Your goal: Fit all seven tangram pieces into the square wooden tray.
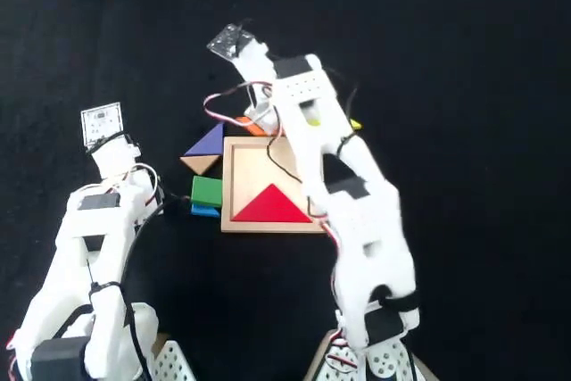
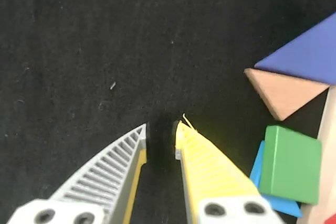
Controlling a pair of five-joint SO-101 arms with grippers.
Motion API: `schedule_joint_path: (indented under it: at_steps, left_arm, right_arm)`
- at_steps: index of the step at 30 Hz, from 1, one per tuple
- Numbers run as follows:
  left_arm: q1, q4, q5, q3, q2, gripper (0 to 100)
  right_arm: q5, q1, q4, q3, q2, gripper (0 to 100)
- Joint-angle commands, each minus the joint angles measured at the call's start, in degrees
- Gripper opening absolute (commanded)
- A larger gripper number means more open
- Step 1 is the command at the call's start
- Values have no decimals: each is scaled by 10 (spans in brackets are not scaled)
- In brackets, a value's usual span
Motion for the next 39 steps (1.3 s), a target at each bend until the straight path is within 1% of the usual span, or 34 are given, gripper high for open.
schedule_joint_path:
  at_steps: [1, 4, 9, 10, 12, 16, 22, 26, 35, 39]
  left_arm:
    - [0, -14, 6, -10, -13, 102]
    - [2, -17, 6, -10, -11, 102]
    - [2, -18, 6, -10, -11, 102]
    - [2, -18, 6, -10, -11, 102]
    - [2, -18, 6, -10, -11, 102]
    - [2, -18, 6, -10, -10, 102]
    - [6, -19, 6, -12, -10, 102]
    - [14, -19, 6, -11, -10, 102]
    - [14, -19, 6, -11, -10, 102]
    - [14, -19, 6, -11, -10, 102]
  right_arm:
    - [95, -8, 98, -194, 75, 224]
    - [132, -7, 160, -312, 145, 224]
    - [141, -7, 286, -516, 213, 224]
    - [152, -7, 303, -550, 220, 224]
    - [159, -2, 303, -587, 226, 224]
    - [164, 3, 303, -528, 214, 224]
    - [208, -15, 302, -395, 160, 224]
    - [240, -15, 296, -337, 146, 220]
    - [240, -4, 236, -338, 168, 220]
    - [241, -7, 231, -364, 153, 223]
